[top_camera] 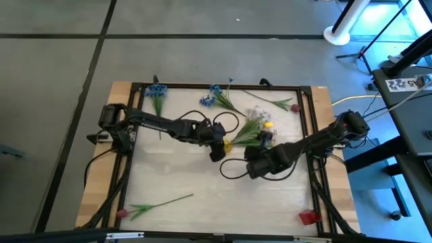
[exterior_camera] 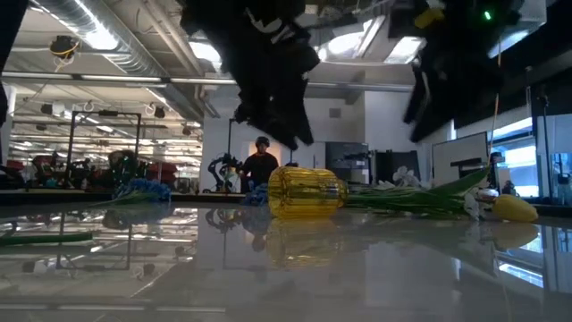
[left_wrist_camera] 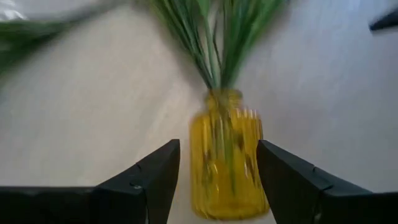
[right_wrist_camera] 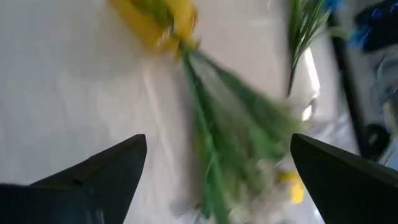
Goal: Sort flowers into vase by color
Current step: Adjust the yellow vase
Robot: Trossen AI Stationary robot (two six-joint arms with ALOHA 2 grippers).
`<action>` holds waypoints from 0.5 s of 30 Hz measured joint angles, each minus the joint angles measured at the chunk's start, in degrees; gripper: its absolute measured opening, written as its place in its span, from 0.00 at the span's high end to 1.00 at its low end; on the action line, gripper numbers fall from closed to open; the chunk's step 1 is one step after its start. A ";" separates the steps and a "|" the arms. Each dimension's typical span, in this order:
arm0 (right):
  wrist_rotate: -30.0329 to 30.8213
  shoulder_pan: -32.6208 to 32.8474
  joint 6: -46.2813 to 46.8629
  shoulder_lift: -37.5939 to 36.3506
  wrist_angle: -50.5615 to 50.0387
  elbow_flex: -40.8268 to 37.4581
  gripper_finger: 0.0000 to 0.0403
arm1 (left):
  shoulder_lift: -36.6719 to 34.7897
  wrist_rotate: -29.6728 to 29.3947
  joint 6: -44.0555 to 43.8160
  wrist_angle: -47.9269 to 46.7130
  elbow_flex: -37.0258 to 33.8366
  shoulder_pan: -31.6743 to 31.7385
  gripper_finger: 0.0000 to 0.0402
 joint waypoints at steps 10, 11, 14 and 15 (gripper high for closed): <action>1.75 -8.93 -21.96 -1.34 -6.57 9.95 0.06 | 0.78 3.95 -2.54 -19.88 12.36 7.99 0.40; 2.78 -10.18 -22.23 -2.32 -8.09 10.34 0.07 | 1.08 5.01 -2.78 -22.51 14.62 9.89 0.38; 2.94 -13.15 -21.21 -6.23 -9.28 8.64 0.09 | 1.83 5.06 -1.28 -27.71 18.02 11.49 0.33; 2.12 -13.44 -20.19 -7.78 -9.22 7.25 0.09 | 1.85 5.33 -1.10 -27.78 18.15 10.69 0.32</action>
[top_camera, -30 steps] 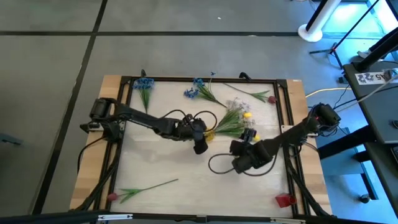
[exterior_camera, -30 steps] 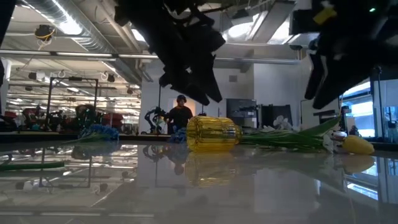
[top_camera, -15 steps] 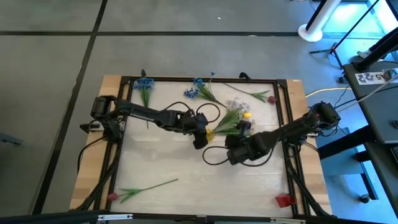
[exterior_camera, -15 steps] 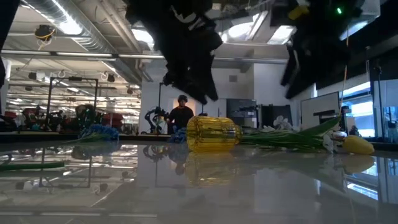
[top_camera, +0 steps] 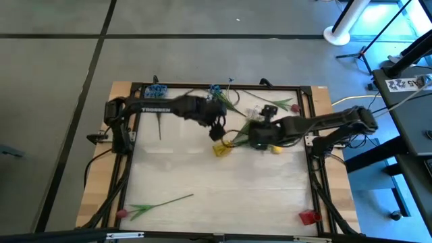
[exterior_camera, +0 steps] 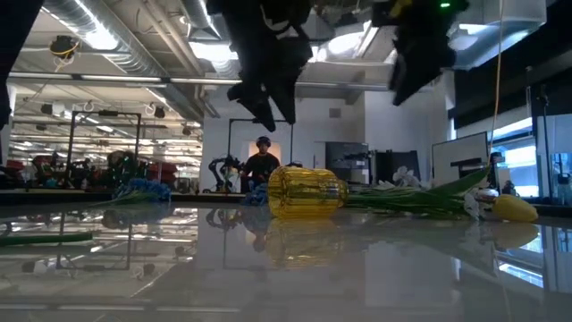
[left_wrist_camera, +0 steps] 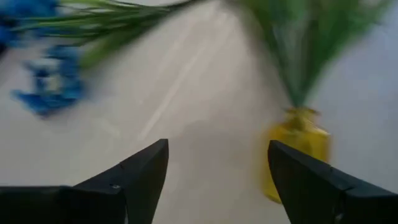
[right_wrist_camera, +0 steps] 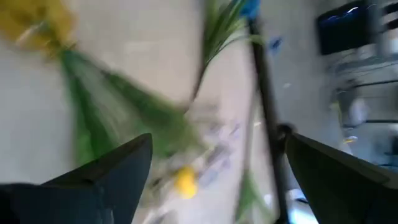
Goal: Sort flowers into vase by color
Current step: Adjust the yellow vase
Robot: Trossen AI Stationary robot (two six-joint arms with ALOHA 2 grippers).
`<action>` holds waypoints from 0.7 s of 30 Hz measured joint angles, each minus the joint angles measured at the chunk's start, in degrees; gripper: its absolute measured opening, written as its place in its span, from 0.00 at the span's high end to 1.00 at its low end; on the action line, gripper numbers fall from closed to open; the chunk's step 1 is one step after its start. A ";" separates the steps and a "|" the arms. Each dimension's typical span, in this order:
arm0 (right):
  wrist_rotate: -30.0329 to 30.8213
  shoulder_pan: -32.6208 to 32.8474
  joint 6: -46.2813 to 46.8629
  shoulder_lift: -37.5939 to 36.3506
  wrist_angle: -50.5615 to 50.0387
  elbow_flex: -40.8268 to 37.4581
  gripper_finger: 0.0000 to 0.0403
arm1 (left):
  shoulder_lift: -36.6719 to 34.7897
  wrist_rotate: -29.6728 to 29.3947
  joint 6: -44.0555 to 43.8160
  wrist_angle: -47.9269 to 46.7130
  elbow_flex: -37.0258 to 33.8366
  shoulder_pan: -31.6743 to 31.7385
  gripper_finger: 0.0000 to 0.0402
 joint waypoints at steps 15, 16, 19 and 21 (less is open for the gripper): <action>-21.54 2.13 12.71 -11.29 6.43 -17.44 0.11 | 4.22 6.69 -4.73 3.36 0.00 -4.97 0.25; -21.71 2.13 12.71 -11.29 6.50 -17.79 0.11 | 5.01 6.55 -4.66 3.74 0.00 -5.31 0.25; -22.19 2.13 12.71 -11.29 6.43 -18.80 0.11 | 7.70 4.34 -4.64 6.34 0.00 -6.97 0.25; -22.78 2.16 12.59 -11.29 6.11 -19.28 0.11 | 9.04 3.88 -4.72 8.92 -0.02 -8.01 0.25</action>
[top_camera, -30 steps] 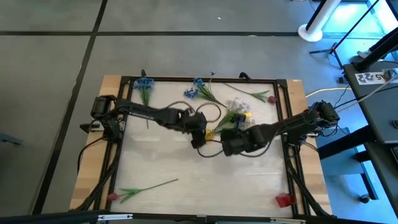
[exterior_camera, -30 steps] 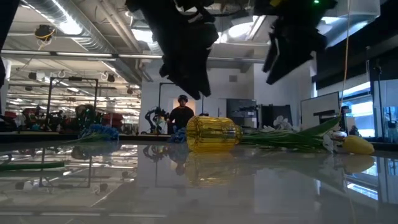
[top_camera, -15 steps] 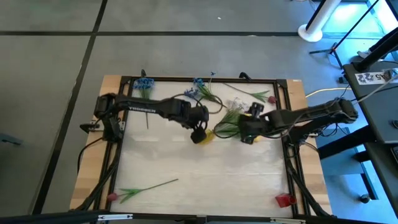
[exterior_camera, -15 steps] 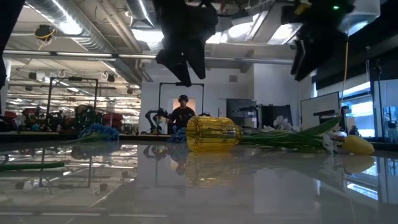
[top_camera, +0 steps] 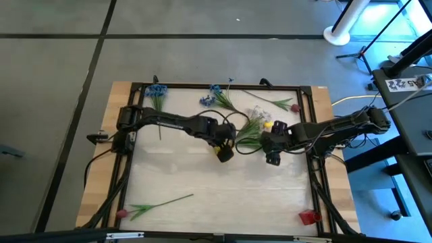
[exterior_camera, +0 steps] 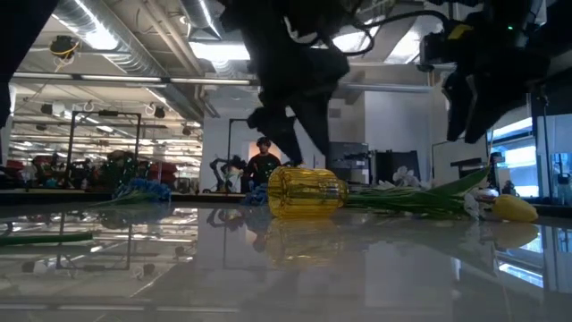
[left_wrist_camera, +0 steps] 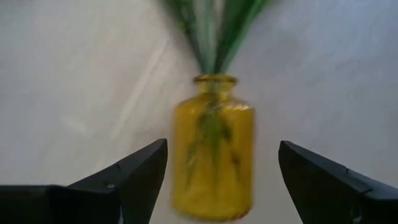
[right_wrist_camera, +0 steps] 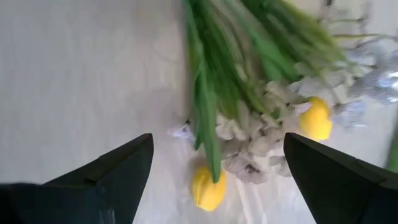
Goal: Sort flowers into vase by color
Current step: Adjust the yellow vase
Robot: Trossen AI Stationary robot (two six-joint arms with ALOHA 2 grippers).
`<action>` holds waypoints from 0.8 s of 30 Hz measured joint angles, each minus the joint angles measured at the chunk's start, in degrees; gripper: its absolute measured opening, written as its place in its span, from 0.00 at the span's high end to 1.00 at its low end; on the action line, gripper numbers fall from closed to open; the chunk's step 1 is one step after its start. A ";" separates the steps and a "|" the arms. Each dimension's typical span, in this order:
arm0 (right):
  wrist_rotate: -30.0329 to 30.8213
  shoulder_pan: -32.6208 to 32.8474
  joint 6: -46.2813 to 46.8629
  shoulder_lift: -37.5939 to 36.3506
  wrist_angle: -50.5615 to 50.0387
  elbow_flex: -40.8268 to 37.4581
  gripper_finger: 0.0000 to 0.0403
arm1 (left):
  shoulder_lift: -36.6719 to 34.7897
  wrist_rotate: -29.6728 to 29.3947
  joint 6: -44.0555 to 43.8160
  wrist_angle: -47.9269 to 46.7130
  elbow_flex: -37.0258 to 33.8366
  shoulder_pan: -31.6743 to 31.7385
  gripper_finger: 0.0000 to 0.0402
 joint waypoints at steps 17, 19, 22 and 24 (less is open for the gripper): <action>-3.51 -0.04 -6.35 0.02 1.77 -0.37 0.11 | 4.62 -2.40 0.32 0.01 -0.02 -1.32 0.25; -3.50 -0.04 -6.35 0.02 1.89 -0.37 0.11 | 5.32 -2.37 0.71 0.21 -0.02 -1.56 0.25; -3.50 -0.04 -6.35 0.02 2.07 -0.38 0.11 | 6.47 -2.62 0.87 0.37 0.20 -1.66 0.25; -3.46 -0.04 -6.35 0.02 2.38 -0.38 0.11 | 6.84 -2.65 1.39 0.53 0.28 -1.66 0.25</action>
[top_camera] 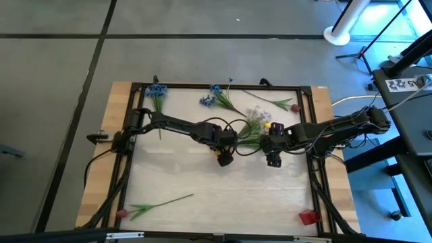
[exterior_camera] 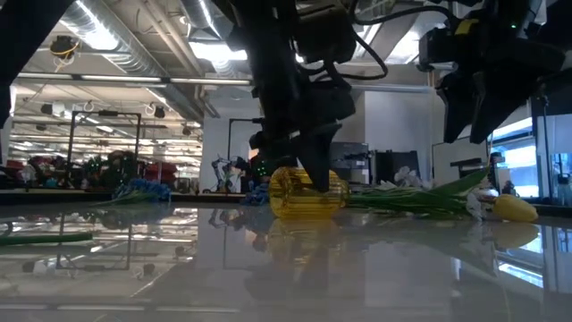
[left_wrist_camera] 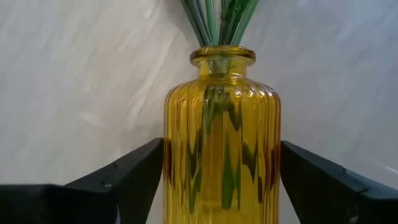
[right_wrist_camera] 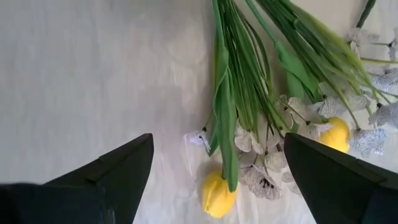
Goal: Sort flowers into vase by color
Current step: Adjust the yellow vase
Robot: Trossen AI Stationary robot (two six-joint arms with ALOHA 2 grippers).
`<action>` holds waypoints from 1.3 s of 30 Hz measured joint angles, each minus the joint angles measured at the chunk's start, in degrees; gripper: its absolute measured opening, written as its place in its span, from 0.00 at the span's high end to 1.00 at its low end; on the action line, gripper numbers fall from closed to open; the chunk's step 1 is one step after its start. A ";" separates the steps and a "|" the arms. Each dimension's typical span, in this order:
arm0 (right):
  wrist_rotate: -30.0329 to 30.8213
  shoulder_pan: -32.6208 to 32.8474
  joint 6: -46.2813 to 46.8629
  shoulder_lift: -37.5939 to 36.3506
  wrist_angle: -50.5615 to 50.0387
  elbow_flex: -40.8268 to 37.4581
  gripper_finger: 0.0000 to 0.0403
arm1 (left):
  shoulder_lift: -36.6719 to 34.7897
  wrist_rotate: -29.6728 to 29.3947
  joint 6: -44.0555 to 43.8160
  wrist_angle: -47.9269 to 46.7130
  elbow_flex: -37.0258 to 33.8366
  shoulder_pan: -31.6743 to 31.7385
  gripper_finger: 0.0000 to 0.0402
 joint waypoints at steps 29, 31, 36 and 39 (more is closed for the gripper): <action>-0.46 0.00 1.55 0.00 0.83 0.00 0.11 | 2.75 -2.10 0.34 -1.20 -0.40 -0.24 0.20; -0.40 0.00 1.55 0.00 0.82 0.00 0.11 | 3.13 -2.63 -0.19 -0.91 -0.33 -0.24 0.24; 0.03 0.00 1.75 -0.03 -1.39 0.32 0.11 | 3.42 -3.95 -0.45 2.94 -0.36 -0.20 0.31; 0.62 0.03 3.27 -0.41 -6.81 2.51 0.11 | 4.10 -4.09 -0.51 8.48 -0.28 0.67 0.31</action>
